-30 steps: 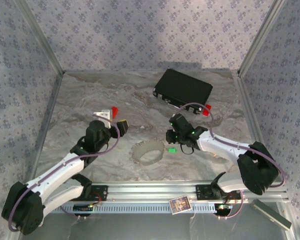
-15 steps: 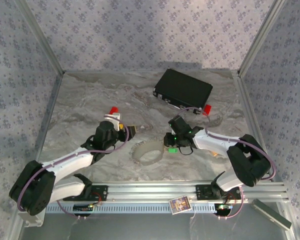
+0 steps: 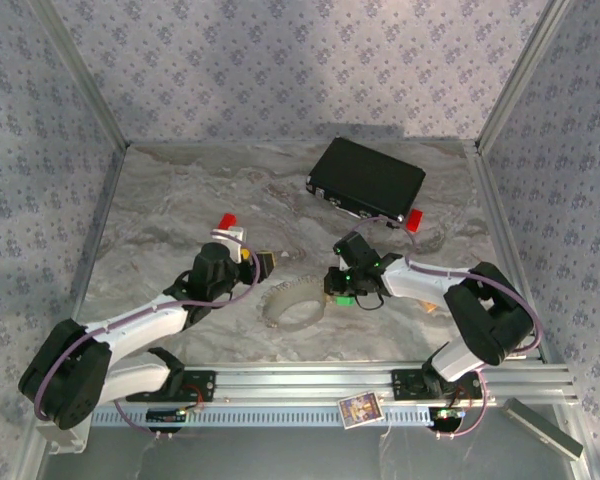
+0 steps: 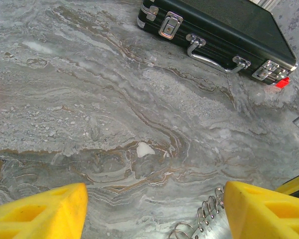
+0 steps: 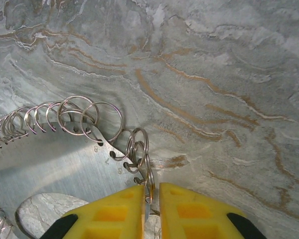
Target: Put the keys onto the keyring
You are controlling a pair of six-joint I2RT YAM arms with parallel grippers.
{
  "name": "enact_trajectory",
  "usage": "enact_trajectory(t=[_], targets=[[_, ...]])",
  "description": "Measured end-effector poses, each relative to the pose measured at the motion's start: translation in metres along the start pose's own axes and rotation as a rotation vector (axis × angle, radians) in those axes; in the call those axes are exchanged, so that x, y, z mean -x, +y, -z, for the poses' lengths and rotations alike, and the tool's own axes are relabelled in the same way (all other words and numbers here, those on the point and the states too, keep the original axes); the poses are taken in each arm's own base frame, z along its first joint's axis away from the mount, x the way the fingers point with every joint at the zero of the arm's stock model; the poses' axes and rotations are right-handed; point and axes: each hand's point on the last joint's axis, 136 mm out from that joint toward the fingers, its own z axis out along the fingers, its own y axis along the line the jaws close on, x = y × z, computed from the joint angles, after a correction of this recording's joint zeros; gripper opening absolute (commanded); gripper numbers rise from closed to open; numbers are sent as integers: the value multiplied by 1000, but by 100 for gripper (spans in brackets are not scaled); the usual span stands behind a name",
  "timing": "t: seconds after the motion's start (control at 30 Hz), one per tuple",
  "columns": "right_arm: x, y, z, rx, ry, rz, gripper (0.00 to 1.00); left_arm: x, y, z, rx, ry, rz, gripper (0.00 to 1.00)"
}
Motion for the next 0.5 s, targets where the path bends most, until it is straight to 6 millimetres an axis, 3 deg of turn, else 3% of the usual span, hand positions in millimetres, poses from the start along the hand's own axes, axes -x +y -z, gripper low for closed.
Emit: enact_trajectory(t=[0.37, 0.5], targets=[[1, 2, -7, 16, 5, 2, 9, 0, 0, 0, -1, -1, 0, 71], [2, 4, -7, 22, 1, 8, 1, 1, 0, 1, -1, -3, -1, 71]])
